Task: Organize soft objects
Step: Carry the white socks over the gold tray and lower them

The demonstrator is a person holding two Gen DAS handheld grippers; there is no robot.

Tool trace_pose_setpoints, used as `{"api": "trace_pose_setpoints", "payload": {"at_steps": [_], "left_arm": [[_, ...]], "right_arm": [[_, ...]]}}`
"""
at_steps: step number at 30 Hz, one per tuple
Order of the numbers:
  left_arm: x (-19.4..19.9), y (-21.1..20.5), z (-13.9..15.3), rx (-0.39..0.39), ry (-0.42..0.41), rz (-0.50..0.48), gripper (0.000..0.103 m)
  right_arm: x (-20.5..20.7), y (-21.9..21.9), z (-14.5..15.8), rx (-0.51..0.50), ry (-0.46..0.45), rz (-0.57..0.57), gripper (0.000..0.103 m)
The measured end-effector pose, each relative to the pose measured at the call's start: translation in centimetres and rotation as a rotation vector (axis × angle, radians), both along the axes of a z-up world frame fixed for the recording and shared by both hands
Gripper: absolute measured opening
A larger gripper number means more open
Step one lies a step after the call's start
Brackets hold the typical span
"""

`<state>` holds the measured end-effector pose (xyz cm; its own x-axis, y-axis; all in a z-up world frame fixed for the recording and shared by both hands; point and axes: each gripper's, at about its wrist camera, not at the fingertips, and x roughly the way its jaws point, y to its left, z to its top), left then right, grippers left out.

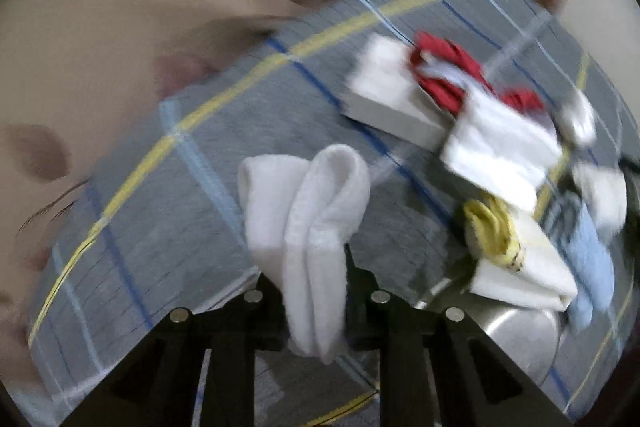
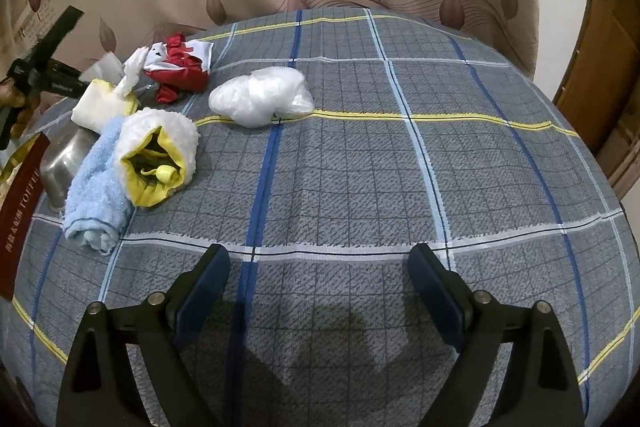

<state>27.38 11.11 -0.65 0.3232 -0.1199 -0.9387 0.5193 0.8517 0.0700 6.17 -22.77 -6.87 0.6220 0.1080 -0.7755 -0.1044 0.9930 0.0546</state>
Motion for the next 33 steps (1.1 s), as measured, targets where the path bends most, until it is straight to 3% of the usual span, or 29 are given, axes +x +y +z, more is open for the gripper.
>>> {"api": "trace_pose_setpoints", "payload": {"at_steps": [9, 15, 23, 26, 33], "left_arm": [[-5.0, 3.0, 6.7, -0.137, -0.153, 0.271, 0.019], [-9.8, 3.2, 8.4, -0.197, -0.195, 0.405, 0.019], [-18.6, 6.0, 8.2, -0.277, -0.219, 0.591, 0.019], [-21.9, 7.3, 6.8, -0.298, -0.183, 0.657, 0.019], [-27.6, 8.5, 4.1, -0.318, -0.185, 0.768, 0.019]], "right_arm": [[-0.1, 0.0, 0.0, -0.002, -0.004, -0.007, 0.092], [0.0, 0.0, 0.0, -0.002, -0.004, -0.008, 0.093], [-0.1, -0.1, -0.1, -0.004, -0.004, -0.007, 0.093], [0.0, 0.0, -0.1, -0.005, -0.004, -0.007, 0.093], [-0.3, -0.2, -0.1, -0.021, -0.012, -0.019, 0.093]]}}
